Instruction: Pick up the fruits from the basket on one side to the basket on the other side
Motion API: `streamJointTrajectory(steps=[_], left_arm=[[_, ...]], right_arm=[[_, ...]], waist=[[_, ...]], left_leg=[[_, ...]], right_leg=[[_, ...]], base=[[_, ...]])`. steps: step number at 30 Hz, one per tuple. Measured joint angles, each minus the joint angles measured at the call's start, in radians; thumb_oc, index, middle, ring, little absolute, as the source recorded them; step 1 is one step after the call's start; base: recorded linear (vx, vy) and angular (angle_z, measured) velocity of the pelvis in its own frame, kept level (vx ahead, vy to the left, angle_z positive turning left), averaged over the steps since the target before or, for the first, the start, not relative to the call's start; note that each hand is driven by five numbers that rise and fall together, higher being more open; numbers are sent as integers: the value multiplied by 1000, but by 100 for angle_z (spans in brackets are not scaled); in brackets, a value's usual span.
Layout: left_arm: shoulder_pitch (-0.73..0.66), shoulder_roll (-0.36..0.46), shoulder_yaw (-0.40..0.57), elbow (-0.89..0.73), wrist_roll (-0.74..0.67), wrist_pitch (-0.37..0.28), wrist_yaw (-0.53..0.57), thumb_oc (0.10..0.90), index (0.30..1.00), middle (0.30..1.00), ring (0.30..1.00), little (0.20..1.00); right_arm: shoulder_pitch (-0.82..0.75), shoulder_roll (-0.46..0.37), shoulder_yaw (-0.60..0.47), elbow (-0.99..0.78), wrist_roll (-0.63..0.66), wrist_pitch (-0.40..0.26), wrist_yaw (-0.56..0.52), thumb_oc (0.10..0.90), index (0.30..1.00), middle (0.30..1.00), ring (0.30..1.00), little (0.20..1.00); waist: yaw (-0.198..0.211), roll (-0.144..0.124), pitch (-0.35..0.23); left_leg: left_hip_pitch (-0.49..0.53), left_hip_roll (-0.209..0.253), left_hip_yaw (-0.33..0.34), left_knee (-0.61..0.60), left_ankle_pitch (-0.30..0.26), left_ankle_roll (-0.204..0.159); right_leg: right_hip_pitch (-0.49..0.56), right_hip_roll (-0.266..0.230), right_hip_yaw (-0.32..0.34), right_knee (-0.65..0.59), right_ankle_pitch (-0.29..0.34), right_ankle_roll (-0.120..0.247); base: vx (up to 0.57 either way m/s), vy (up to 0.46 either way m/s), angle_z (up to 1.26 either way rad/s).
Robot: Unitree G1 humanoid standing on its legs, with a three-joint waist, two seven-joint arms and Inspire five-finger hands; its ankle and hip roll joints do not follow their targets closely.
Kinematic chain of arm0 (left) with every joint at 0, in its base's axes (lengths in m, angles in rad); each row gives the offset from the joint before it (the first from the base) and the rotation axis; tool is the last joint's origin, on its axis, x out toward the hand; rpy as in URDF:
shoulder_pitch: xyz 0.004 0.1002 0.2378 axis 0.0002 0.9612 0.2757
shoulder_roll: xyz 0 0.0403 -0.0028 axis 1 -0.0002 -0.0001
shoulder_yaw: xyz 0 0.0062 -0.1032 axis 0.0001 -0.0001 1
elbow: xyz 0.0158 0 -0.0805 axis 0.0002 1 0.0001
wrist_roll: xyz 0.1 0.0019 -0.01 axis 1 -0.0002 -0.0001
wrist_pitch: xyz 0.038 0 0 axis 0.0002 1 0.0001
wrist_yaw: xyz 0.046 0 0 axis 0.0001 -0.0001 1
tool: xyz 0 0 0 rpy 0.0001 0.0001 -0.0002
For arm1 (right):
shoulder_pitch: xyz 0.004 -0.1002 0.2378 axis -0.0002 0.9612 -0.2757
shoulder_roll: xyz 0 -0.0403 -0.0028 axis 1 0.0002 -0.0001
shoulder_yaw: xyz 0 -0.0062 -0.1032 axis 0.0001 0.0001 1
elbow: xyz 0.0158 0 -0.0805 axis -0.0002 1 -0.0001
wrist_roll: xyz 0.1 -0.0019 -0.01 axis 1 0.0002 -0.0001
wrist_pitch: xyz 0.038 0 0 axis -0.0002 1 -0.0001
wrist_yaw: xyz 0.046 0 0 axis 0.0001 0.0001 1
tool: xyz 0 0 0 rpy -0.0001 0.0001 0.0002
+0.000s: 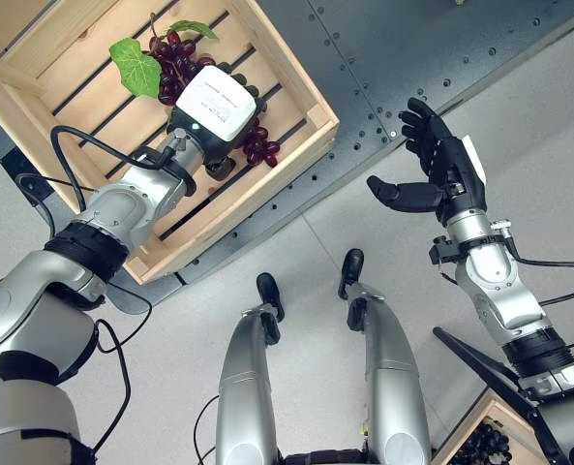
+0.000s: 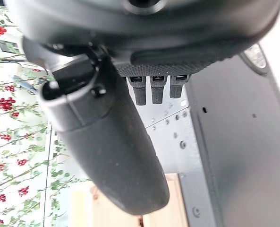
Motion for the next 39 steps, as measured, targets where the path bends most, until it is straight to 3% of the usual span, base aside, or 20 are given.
streamJointTrajectory(steps=[3,4,5,6,8,11,23,28,32,39], left_arm=[[-21,0,0,0,-3,3,-21,800,900,900,900,900],[-31,0,0,-10,-23,21,-40,703,754,754,754,754],[-33,-2,2,-17,-37,44,-48,438,356,356,356,356],[-38,0,3,-17,-36,83,-55,400,300,300,300,300],[-40,7,11,-7,-35,135,-61,400,300,300,300,300],[-40,9,21,10,-30,158,-64,400,300,300,300,300],[-32,1,29,-1,-29,152,-51,400,300,300,300,300],[0,0,31,24,-44,152,-12,400,300,300,300,300],[77,-38,111,88,-194,138,60,400,300,300,300,300],[243,-145,368,145,-531,45,177,400,300,300,300,300]], right_arm=[[-5,-2,-1,-2,0,0,-1,800,900,900,900,900],[-10,-1,-1,-2,0,0,-1,800,900,900,900,900],[-12,-1,-1,-2,0,0,-1,800,900,900,900,900],[-16,-1,-1,-2,0,0,-1,800,900,900,900,900],[-23,-1,-1,-2,0,0,-1,800,900,900,900,900],[-23,-1,-1,-5,0,0,-1,800,900,900,900,900],[-42,3,-5,-35,-1,0,-1,800,900,900,900,900],[-38,7,-8,-35,-1,0,-1,800,900,900,900,900],[-31,23,-9,-35,-2,0,-1,800,900,900,900,900],[14,87,-12,-35,-14,1,-1,800,900,900,900,900]], waist=[[1,-2,-1],[3,-2,-1],[6,-2,-1],[7,-2,-2],[10,-2,-2],[12,-3,-2],[17,-7,-2],[1,-11,-2],[-6,-14,-1],[-6,-33,1]], left_leg=[[-10,-4,0,-1,0,0],[-18,-6,-1,-1,0,0],[-23,-7,-1,0,0,1],[-27,-8,-1,1,0,1],[-33,-10,-1,1,1,1],[-36,-12,-1,2,1,2],[-29,-19,-2,3,3,8],[-8,-20,-2,5,0,12],[20,-21,-1,2,-1,13],[92,-22,-1,1,-2,12]], right_leg=[[-9,-1,3,-5,4,6],[-16,-1,4,-5,5,7],[-20,-2,5,-5,5,7],[-25,-2,6,-5,5,8],[-31,-2,10,-6,5,8],[-34,1,17,-8,6,10],[-21,-1,23,-5,17,6],[2,-1,24,-7,17,6],[25,-1,28,-7,18,7],[96,-1,30,-9,18,7]], base=[[-12,4,0],[0,0,0],[-38,-12,2],[-34,-6,1],[0,0,0],[0,0,0],[-3,0,0],[0,0,0],[-2,-2,-1],[1,-4,0]])
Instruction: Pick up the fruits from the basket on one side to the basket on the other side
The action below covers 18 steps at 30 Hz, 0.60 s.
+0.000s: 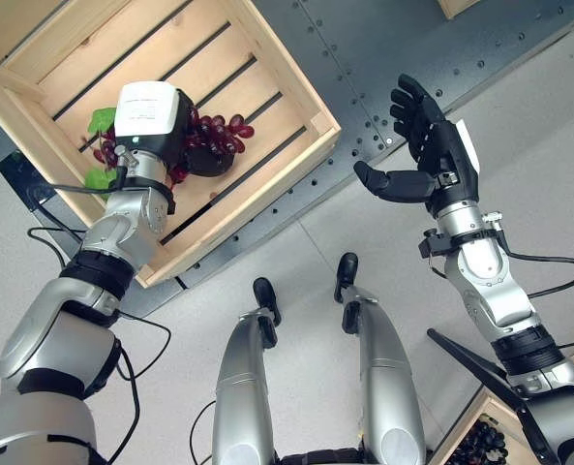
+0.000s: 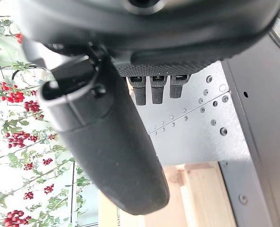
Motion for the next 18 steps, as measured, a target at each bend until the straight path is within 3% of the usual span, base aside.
streamJointTrajectory(steps=[6,10,18], left_arm=[[161,-97,194,-34,-266,-122,62,400,300,300,300,300],[256,-132,279,-78,-351,-178,102,400,300,300,300,300],[325,-167,361,-115,-478,-194,128,400,300,300,300,300]], right_arm=[[47,53,0,-2,-35,0,0,800,900,900,900,900],[78,73,-8,-16,-34,0,0,800,900,900,900,900],[126,97,-6,-43,-33,3,13,800,900,900,900,900]], waist=[[6,-3,-1],[10,-3,-1],[31,-1,-1]], left_leg=[[161,-5,-1,-56,-2,1],[258,-11,3,-95,0,1],[464,-35,13,-259,40,-13]], right_leg=[[173,12,0,-79,13,17],[270,16,0,-121,20,24],[442,20,-3,-217,24,30]], base=[[7,-17,-2],[39,-13,-2],[52,5,-1]])
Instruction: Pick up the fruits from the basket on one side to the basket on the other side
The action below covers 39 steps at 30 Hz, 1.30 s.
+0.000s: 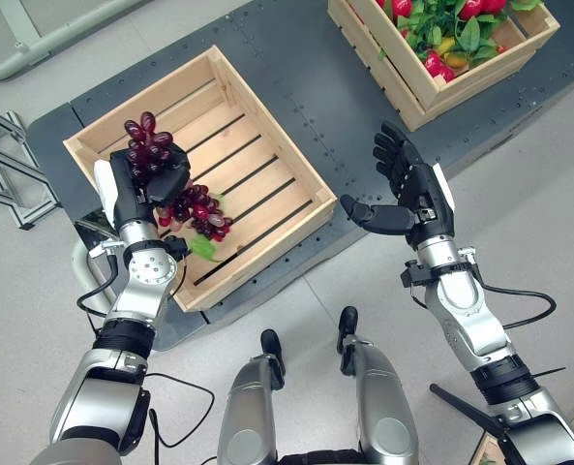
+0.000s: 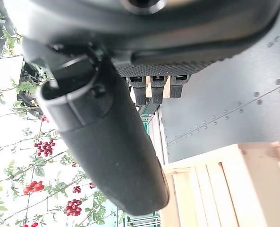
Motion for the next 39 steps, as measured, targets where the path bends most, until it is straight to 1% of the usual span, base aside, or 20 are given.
streamJointTrajectory(steps=[5,7,10,11,12,13,14,15,17,18,20,22,24,26,29,30,33,35,37,39], left_arm=[[34,3,40,-45,-13,-24,1,400,300,300,300,300],[45,3,43,-69,-13,-39,1,400,300,300,300,300],[46,7,57,-131,-13,-47,-11,400,300,300,300,300],[46,8,57,-153,-13,-53,-21,400,300,300,300,300],[50,7,57,-174,-13,-70,-31,400,300,300,300,300],[49,8,58,-205,-14,-74,-48,400,300,300,300,300],[49,8,57,-220,-15,-74,-61,400,300,300,300,300],[49,6,54,-247,-16,-75,-89,400,300,300,300,300],[46,7,53,-281,-22,-84,-123,400,300,300,300,300],[37,8,53,-298,-41,-84,-145,400,300,300,300,300],[26,8,54,-332,-75,-89,-180,400,300,300,300,300],[24,8,51,-352,-111,-91,-223,400,300,300,300,300],[24,8,42,-362,-140,-91,-255,400,300,300,300,300],[23,7,25,-362,-184,-89,-289,400,300,300,300,300],[6,7,-21,-363,-269,-74,-368,400,300,300,300,300],[-3,7,-31,-363,-284,-68,-390,400,300,300,300,300],[-12,7,-60,-363,-314,-65,-433,400,300,300,300,300],[-38,7,-95,-363,-328,-44,-470,400,300,300,300,300],[-61,6,-114,-363,-328,-29,-496,400,300,300,300,300],[-85,6,-137,-363,-328,-20,-519,400,300,300,300,300]], right_arm=[[5,1,1,-2,5,1,53,800,900,900,900,900],[16,-1,1,-9,8,1,69,800,900,900,900,900],[21,-1,3,-38,21,6,110,800,900,900,900,900],[21,-2,4,-47,45,7,124,800,900,900,900,900],[22,-2,4,-62,56,7,137,800,900,900,900,900],[18,-4,2,-81,71,12,150,800,900,900,900,900],[13,-3,4,-83,91,23,160,800,900,900,900,900],[10,-2,7,-84,97,48,181,800,900,900,900,900],[11,-3,13,-85,101,79,198,800,900,900,900,900],[8,-3,13,-85,130,102,206,800,900,900,900,900],[1,-3,14,-85,135,129,214,800,900,900,900,900],[-3,-4,22,-85,135,149,218,800,900,900,900,900],[-11,-3,32,-84,135,160,218,800,900,900,900,900],[-35,-4,49,-80,143,183,218,800,900,900,900,900],[-83,3,57,-68,199,215,218,800,900,900,900,900],[-103,14,58,-61,243,230,218,800,900,900,900,900],[-136,57,62,-24,330,257,218,800,900,900,900,900],[-148,63,85,-13,336,263,218,800,900,900,900,900],[-152,70,93,-13,365,271,218,800,900,900,900,900],[-163,73,93,-10,366,277,218,800,900,900,900,900]], waist=[[2,4,-2],[2,12,-6],[3,20,-7],[3,24,-13],[2,32,-31],[1,43,-37],[1,47,-37],[0,57,-44],[0,71,-79],[3,77,-93],[6,84,-97],[8,89,-124],[11,89,-142],[13,89,-143],[25,89,-154],[26,86,-156],[28,85,-172],[33,84,-186],[35,84,-194],[36,83,-201]], left_leg=[[124,-7,13,-115,29,-10],[170,-6,12,-157,39,-15],[270,-6,12,-259,72,-27],[298,-3,11,-283,77,-31],[300,-1,10,-296,79,-34],[314,-1,10,-314,87,-35],[332,-1,10,-329,90,-37],[362,3,9,-349,92,-39],[372,5,8,-373,93,-41],[377,5,8,-382,95,-43],[399,7,7,-389,95,-43],[403,10,5,-406,97,-47],[406,11,4,-417,99,-50],[425,10,3,-422,99,-50],[438,10,-12,-438,102,-53],[438,10,-16,-438,102,-53],[438,10,-17,-440,102,-53],[438,10,-18,-442,102,-53],[439,10,-17,-442,102,-53],[440,10,-17,-442,102,-53]], right_leg=[[96,10,-4,-63,2,2],[137,17,-7,-91,3,3],[219,37,-13,-151,9,4],[245,44,-15,-170,11,3],[248,48,-19,-184,12,4],[261,50,-27,-199,17,4],[276,54,-28,-210,18,4],[307,58,-31,-227,19,3],[319,66,-32,-253,21,5],[326,72,-32,-269,25,7],[355,74,-35,-291,28,6],[361,82,-35,-312,33,7],[373,86,-36,-341,46,7],[401,90,-36,-369,57,7],[409,93,-36,-375,59,9],[409,93,-36,-375,60,9],[408,92,-36,-375,60,9],[408,92,-37,-375,60,9],[409,92,-37,-375,60,9],[409,92,-36,-375,60,9]], base=[[62,-7,-5],[105,-35,0],[121,-49,-1],[89,-53,-1],[104,-70,1],[105,-71,0],[68,-55,0],[85,-83,-1],[75,-83,1],[49,-65,0],[36,-95,2],[21,-87,1],[18,-73,-1],[18,-78,-3],[-3,-61,0],[-7,-49,1],[7,-44,1],[11,-45,1],[4,-44,0],[0,-44,-1]])
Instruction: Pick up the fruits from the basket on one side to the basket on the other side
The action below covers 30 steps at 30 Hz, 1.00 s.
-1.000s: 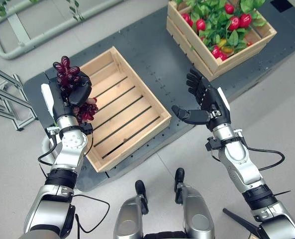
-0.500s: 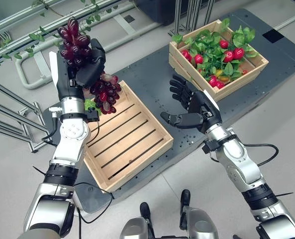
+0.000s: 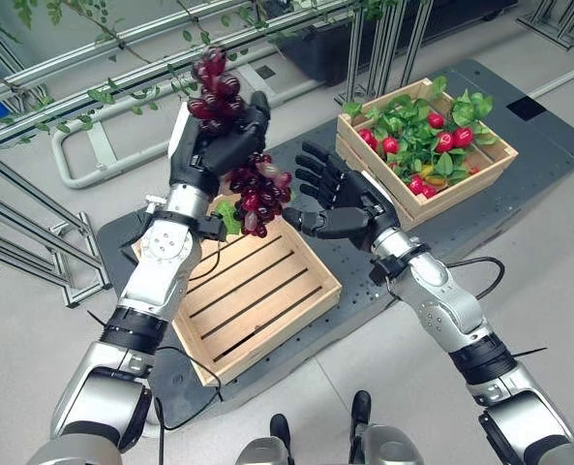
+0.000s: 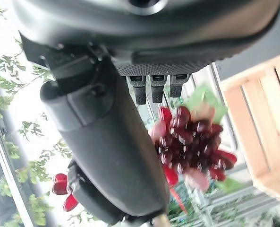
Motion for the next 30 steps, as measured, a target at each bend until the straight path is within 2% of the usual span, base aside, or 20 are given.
streamJointTrajectory(steps=[7,11,17,21,28,29,30], left_arm=[[-49,-3,-71,0,-2,21,-83,400,300,300,300,300],[-49,-24,-107,0,-36,33,-101,400,300,300,300,300],[-49,-58,-121,0,-37,37,-129,400,300,300,300,300],[-49,-65,-123,0,-68,41,-168,400,300,300,300,300],[-49,-70,-149,0,-116,43,-196,400,300,300,300,300],[-49,-72,-152,0,-116,43,-200,400,300,300,300,300],[-48,-73,-153,0,-116,43,-202,400,300,300,300,300]], right_arm=[[-75,16,37,67,45,23,0,800,900,900,900,900],[-75,32,52,112,82,54,0,800,900,900,900,900],[-70,55,116,146,157,81,2,800,900,900,900,900],[-65,61,116,147,162,106,10,800,900,900,900,900],[-65,63,119,189,159,107,24,800,900,900,900,900],[-65,63,119,196,159,107,24,587,580,580,580,580],[-65,63,119,198,160,107,24,587,580,580,580,580]], waist=[[-4,-1,-15],[-4,0,-48],[-7,-1,-93],[-6,-1,-115],[-5,-1,-157],[-5,-1,-159],[-5,-1,-159]], left_leg=[[22,1,2,-2,0,0],[29,1,1,-8,0,0],[32,1,1,-8,0,0],[34,1,1,-8,0,0],[37,1,2,-8,0,0],[37,1,2,-8,0,0],[38,1,2,-8,0,0]], right_leg=[[17,3,3,0,0,0],[19,4,7,0,0,0],[20,4,10,0,0,0],[21,5,12,0,0,1],[21,5,16,0,0,1],[22,5,17,0,1,1],[22,5,20,0,1,1]], base=[[-2,-19,-2],[-2,-8,-3],[0,0,0],[0,0,0],[0,0,0],[0,0,0],[-2,-7,-6]])
